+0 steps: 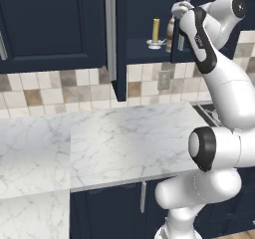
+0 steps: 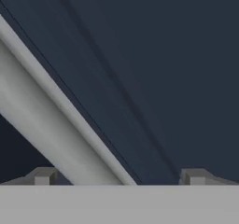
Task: Get the candle and the liquor from the cabinet and move them to the dining counter.
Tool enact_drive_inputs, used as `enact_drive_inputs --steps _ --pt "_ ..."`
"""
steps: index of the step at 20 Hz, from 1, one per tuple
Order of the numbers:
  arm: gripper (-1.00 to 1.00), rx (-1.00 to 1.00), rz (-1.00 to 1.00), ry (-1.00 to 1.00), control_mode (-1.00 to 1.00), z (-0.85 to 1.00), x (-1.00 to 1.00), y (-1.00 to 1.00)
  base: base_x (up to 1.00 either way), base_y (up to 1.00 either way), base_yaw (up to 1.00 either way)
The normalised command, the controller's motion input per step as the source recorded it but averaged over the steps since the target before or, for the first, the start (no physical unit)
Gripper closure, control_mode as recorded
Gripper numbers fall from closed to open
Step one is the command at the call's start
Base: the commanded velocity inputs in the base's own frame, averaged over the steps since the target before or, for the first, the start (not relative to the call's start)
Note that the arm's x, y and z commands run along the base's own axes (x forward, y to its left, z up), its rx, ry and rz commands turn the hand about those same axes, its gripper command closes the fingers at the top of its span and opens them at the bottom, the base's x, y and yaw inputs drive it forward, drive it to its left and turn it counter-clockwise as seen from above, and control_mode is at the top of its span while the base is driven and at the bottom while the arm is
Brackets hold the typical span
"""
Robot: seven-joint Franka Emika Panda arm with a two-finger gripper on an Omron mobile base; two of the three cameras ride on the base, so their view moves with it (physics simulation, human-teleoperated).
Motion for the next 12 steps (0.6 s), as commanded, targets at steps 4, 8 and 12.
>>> enact_drive_inputs --steps 4,8,12 --pt "1.00 0.06 0.00 0.00 -1.00 -0.09 0.50 0.00 0.00 0.00 0.00" --pt "1.00 0.01 0.00 0.00 -1.00 -0.26 0.37 0.03 0.00 0.00 0.00" --pt "1.00 0.00 0.02 -0.14 -1.00 -0.40 0.10 -0.01 0.00 0.00 0.00"
